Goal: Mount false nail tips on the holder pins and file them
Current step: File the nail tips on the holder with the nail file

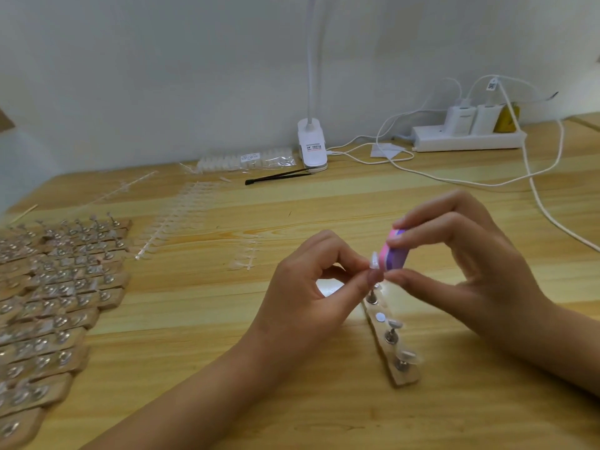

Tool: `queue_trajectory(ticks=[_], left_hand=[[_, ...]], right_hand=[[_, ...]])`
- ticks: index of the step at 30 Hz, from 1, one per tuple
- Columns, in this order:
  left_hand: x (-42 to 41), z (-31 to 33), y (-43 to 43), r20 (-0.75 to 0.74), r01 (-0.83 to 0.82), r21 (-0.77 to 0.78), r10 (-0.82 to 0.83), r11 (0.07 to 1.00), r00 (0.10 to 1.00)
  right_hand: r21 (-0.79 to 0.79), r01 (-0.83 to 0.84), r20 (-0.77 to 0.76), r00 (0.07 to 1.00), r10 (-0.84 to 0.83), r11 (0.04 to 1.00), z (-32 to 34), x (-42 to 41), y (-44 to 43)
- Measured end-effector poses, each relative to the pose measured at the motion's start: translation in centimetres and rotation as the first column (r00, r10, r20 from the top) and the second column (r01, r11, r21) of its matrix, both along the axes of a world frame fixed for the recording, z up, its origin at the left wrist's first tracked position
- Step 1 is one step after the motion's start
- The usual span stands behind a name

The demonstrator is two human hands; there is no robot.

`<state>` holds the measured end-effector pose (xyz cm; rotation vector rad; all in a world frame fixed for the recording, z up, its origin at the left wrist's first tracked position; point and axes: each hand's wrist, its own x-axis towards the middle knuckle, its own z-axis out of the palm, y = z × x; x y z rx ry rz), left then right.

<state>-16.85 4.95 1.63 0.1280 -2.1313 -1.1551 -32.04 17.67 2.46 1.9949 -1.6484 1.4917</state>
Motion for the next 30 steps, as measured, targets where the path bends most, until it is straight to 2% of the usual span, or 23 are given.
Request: queue_trajectory(ticks=[4,8,19,22,26,30], left_hand=[[0.0,-0.05,0.08,0.003,0.007,-0.025,-0.007,1.0,1.0],[0.01,-0.14,0.0,0.003,-0.021,-0.037,0.021,0.999,1.0],[-0.01,-0.04,0.17,0.009,-0.058,-0.114,0.06,0.992,0.998],[0.0,-0.04,0.03,0.01,-0.068,-0.099,0.069,0.993,0.998],[-0.06,-0.06,0.2,0.008,-0.063,-0.118,0.064,0.991,0.998],[-0.03,-0.08,0.02,0.011,-0.08,-0.092,0.081,0.993,0.997]], right_hand=[[0.003,-0.04,-0.04,0.998,0.041,0.999,-0.23,0.36,0.13],[0.009,0.023,-0.025,0.999,-0.023,1.0,0.27,-0.21,-0.02],[0.029,-0.019,-0.098,0.995,0.022,0.999,-0.1,0.17,0.06],[0.034,0.007,-0.044,0.999,-0.006,0.999,0.05,-0.14,0.05],[0.034,-0.027,-0.089,0.996,0.03,0.999,-0.16,0.16,-0.05],[0.046,0.006,-0.02,1.0,-0.005,0.999,-0.07,-0.25,-0.08]])
